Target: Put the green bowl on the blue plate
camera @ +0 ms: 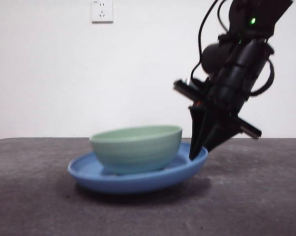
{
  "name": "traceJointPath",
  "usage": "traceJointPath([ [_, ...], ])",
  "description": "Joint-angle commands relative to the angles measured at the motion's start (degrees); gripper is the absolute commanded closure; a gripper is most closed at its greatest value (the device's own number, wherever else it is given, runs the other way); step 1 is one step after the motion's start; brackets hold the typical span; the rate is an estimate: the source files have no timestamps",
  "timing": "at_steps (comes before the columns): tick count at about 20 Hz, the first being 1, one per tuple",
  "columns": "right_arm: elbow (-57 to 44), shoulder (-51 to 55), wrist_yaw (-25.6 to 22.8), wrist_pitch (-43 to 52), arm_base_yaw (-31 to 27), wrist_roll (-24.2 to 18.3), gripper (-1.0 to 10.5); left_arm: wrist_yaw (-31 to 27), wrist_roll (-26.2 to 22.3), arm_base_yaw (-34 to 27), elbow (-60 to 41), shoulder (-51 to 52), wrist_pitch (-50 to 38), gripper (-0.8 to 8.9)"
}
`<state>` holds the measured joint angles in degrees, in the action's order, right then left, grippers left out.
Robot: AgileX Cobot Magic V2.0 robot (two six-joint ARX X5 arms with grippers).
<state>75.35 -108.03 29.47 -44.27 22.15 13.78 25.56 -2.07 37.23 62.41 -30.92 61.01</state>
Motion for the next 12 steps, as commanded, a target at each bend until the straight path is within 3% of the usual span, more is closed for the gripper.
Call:
traceJointPath([
  [1, 1.1, -2.1, 0.7, 1.0, 0.5, 0.5, 9.3, -0.1, -0.5, 0.3, 0.5, -0.1, -0.7, 2.83],
  [8, 1.1, -3.7, 0.1, 1.8, 0.5, -0.1, 9.2, -0.1, -0.3, 0.3, 0.5, -0.1, -0.6, 2.83],
  [12, 1.2, -3.7, -1.3, 1.9, 0.5, -0.7, 7.2, -0.1, -0.3, 0.3, 0.5, -0.1, -0.6, 2.83],
])
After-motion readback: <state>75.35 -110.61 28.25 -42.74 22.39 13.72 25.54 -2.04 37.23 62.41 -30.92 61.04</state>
